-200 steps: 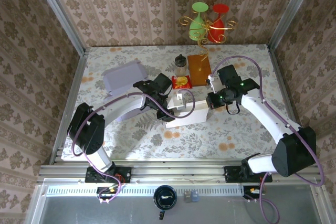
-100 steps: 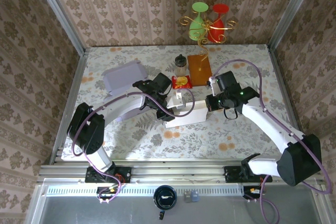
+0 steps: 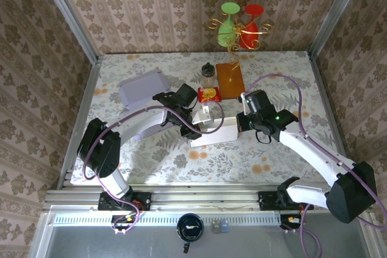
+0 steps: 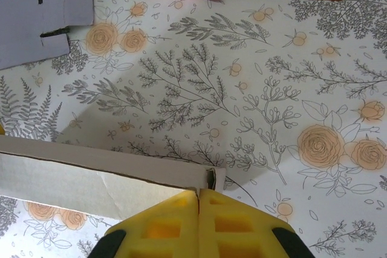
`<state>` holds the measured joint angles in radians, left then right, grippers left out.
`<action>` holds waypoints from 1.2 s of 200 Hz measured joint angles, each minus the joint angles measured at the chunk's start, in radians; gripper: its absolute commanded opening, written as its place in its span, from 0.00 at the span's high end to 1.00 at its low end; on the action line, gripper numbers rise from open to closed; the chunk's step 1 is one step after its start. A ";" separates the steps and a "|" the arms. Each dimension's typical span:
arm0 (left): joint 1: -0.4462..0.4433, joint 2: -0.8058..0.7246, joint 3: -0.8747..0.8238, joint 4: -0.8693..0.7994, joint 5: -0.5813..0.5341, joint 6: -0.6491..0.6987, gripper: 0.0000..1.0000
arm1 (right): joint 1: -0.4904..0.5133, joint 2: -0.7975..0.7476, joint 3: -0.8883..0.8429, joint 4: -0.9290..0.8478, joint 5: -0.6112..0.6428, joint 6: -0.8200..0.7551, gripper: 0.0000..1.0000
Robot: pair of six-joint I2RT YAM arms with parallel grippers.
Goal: Fold the paper box
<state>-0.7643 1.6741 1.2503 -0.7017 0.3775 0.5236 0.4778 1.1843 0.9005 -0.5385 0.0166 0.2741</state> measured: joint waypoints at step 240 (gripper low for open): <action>0.015 -0.200 -0.106 0.237 -0.056 -0.325 0.47 | 0.169 -0.037 -0.048 0.018 0.254 0.150 1.00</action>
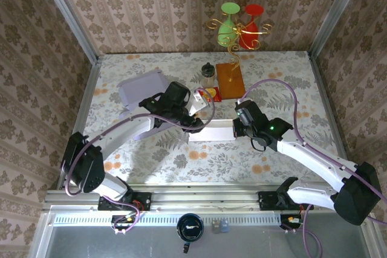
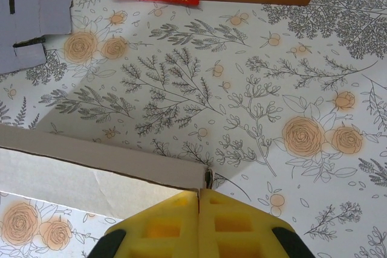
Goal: Fold the paper box
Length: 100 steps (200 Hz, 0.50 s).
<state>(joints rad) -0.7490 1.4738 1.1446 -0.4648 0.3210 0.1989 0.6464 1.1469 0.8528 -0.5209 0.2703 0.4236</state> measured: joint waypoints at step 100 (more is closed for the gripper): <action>0.057 -0.236 -0.052 -0.155 -0.019 -0.285 0.61 | 0.009 0.015 0.010 -0.004 0.022 0.026 1.00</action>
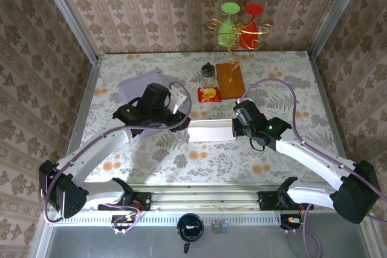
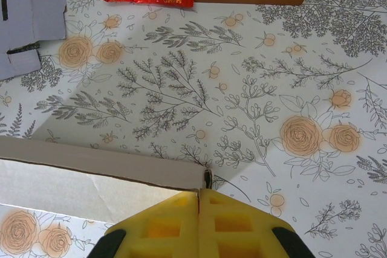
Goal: Fold the paper box
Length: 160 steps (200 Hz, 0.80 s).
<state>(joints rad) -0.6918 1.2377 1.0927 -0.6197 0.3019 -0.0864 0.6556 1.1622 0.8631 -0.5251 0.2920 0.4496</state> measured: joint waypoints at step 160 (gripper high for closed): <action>0.058 0.274 0.233 -0.278 0.062 0.140 0.59 | 0.000 0.014 0.008 0.000 0.008 0.000 1.00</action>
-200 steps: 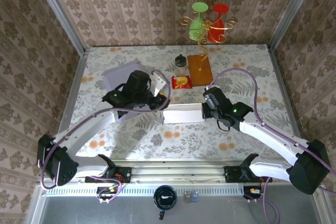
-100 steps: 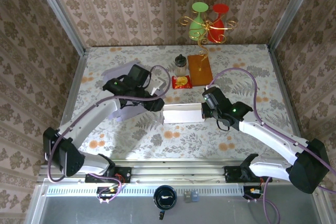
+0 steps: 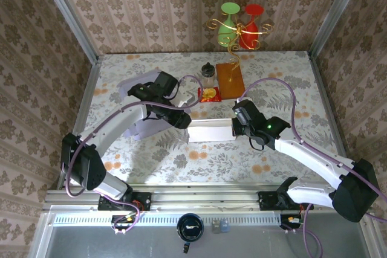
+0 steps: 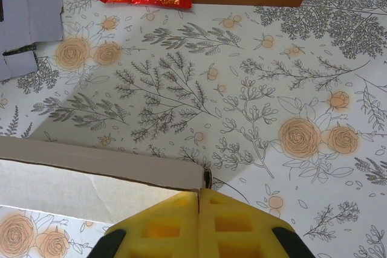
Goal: Fold the paper box
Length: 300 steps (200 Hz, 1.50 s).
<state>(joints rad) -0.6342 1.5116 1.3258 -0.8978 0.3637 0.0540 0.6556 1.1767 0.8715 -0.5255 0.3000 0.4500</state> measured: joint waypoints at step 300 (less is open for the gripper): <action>-0.027 0.088 0.070 -0.047 -0.030 -0.236 0.93 | 0.000 0.005 0.002 0.001 0.001 0.022 1.00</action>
<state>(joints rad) -0.6613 1.5993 1.3960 -0.9451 0.3336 -0.1822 0.6552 1.1812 0.8738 -0.5247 0.3012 0.4717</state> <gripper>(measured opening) 0.065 0.066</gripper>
